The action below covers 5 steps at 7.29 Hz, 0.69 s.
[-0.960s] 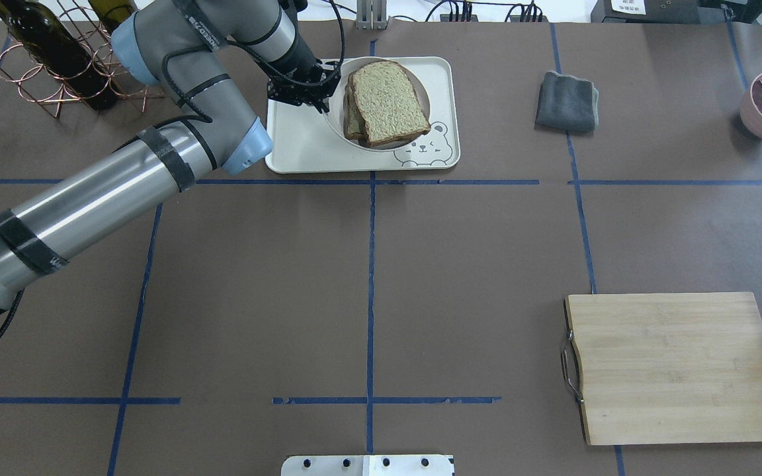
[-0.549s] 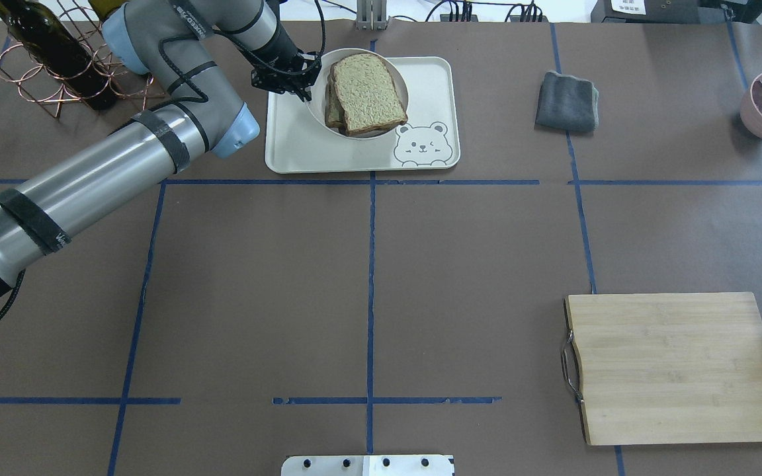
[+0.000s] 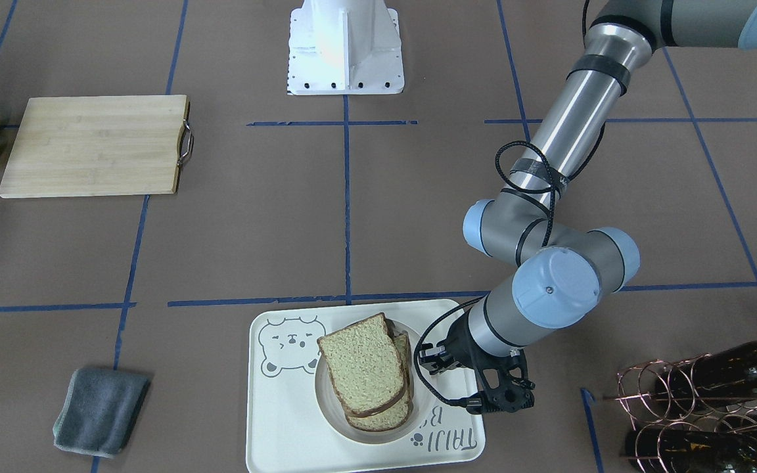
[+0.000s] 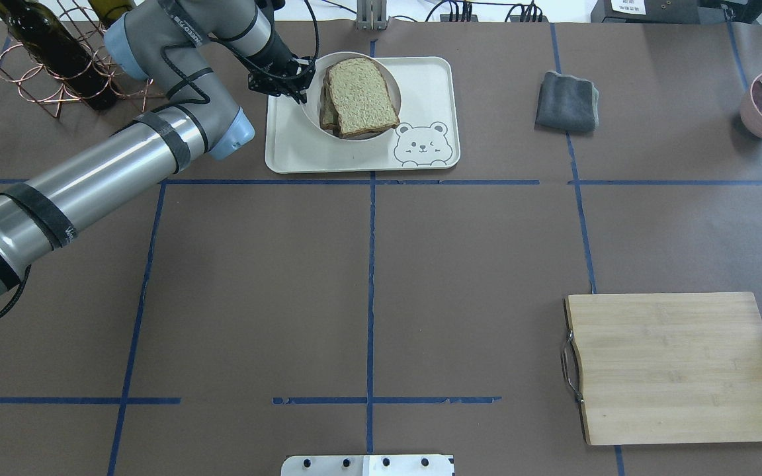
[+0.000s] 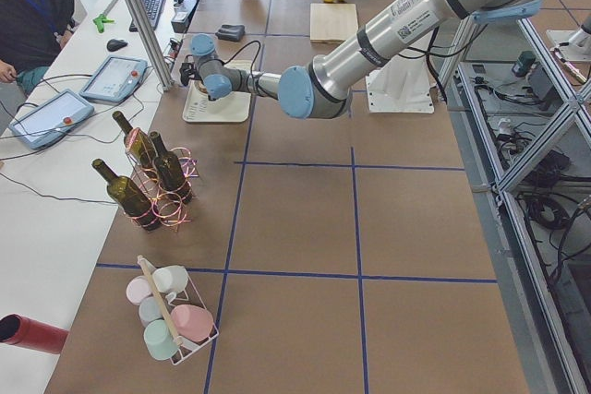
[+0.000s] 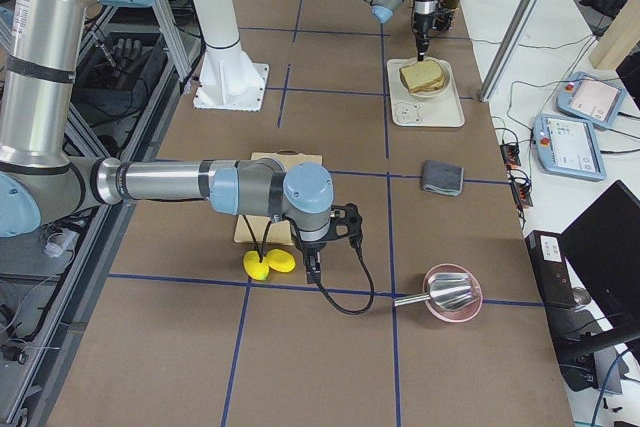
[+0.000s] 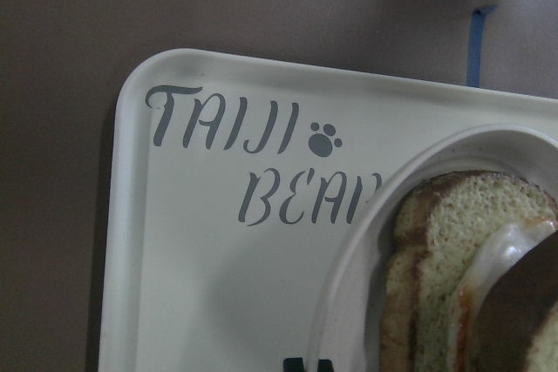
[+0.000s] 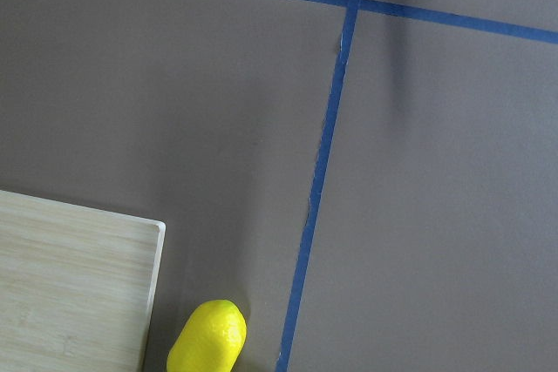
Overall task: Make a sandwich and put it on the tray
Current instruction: 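Open the left gripper and lift it off the plate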
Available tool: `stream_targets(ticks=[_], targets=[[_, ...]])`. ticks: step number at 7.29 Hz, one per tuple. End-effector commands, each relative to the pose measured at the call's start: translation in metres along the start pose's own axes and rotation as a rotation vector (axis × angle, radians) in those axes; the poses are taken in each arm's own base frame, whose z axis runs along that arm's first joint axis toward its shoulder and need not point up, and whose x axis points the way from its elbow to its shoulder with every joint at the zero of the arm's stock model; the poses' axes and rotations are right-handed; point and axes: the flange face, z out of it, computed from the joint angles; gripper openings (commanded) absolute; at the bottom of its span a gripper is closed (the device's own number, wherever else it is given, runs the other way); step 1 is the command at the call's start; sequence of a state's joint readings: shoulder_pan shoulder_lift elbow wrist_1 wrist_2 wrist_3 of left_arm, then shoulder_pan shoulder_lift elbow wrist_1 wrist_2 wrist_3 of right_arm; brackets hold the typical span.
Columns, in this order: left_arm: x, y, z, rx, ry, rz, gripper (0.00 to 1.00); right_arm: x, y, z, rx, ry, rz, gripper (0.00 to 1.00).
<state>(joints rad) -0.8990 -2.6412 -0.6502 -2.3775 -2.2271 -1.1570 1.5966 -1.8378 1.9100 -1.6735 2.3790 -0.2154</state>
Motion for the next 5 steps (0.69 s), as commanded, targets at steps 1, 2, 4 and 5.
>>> stream_targets(ticks=[1, 2, 4, 5], targets=[[0.0001, -0.0006, 0.0007, 0.0, 0.001, -0.001, 0.24, -0.0006, -0.0002, -0.0006, 0.002, -0.001, 0.0, 1.0], [0.0013, -0.0008, 0.0002, 0.002, 0.001, 0.0, 0.47, -0.0007, -0.0003, -0.0007, 0.003, -0.001, -0.001, 1.0], [0.0087, -0.0013, -0.0031, 0.005, 0.008, 0.004, 1.0, -0.0018, -0.0014, -0.0012, 0.004, -0.001, -0.005, 1.0], [0.0096, -0.0013, -0.0038, 0.006, 0.007, 0.006, 1.0, -0.0018, -0.0014, -0.0021, 0.005, 0.001, -0.003, 1.0]])
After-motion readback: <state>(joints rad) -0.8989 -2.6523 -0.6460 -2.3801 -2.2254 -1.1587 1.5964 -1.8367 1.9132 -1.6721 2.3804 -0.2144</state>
